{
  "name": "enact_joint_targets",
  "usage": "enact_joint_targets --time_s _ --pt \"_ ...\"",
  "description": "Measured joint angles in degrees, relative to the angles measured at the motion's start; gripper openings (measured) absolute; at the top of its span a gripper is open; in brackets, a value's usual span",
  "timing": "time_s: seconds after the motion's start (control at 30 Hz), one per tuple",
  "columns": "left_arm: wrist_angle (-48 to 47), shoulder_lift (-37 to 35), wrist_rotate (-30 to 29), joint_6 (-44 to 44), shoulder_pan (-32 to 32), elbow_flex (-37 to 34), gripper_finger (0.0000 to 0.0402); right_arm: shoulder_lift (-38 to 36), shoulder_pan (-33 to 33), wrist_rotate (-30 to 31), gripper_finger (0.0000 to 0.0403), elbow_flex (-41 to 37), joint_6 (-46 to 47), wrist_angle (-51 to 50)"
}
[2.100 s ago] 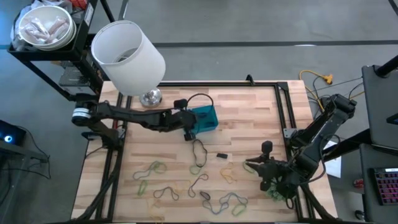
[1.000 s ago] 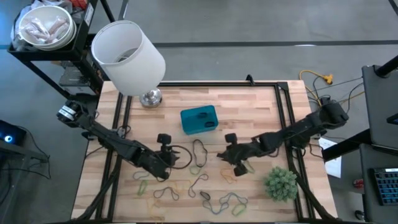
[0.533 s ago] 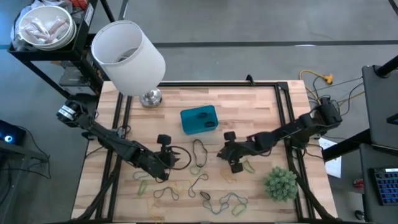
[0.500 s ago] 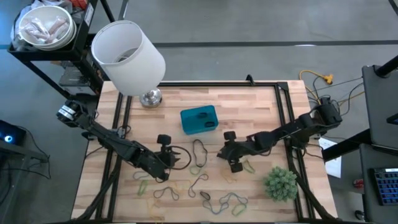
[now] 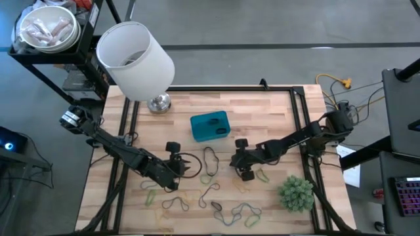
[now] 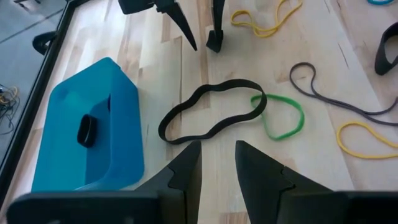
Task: Pick and place rubber bands into bin
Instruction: Put the black rubber band into the blue bin
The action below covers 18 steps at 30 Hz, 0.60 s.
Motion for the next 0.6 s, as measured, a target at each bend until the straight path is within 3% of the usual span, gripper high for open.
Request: enact_joint_targets --time_s 0.2,0.47,0.6 --pt "0.1 0.0 0.0 0.0 0.0 0.0 0.0082 0.0 0.0 -0.1 0.013 0.0 -0.5 1.5" --pt "0.1 0.0 0.0 0.0 0.0 -0.1 0.0082 0.0 0.1 -0.2 0.0051 0.0 -1.0 1.7" --pt "0.1 0.0 0.0 0.0 0.0 -0.1 0.0082 0.0 0.1 -0.5 0.0033 0.0 0.2 1.9"
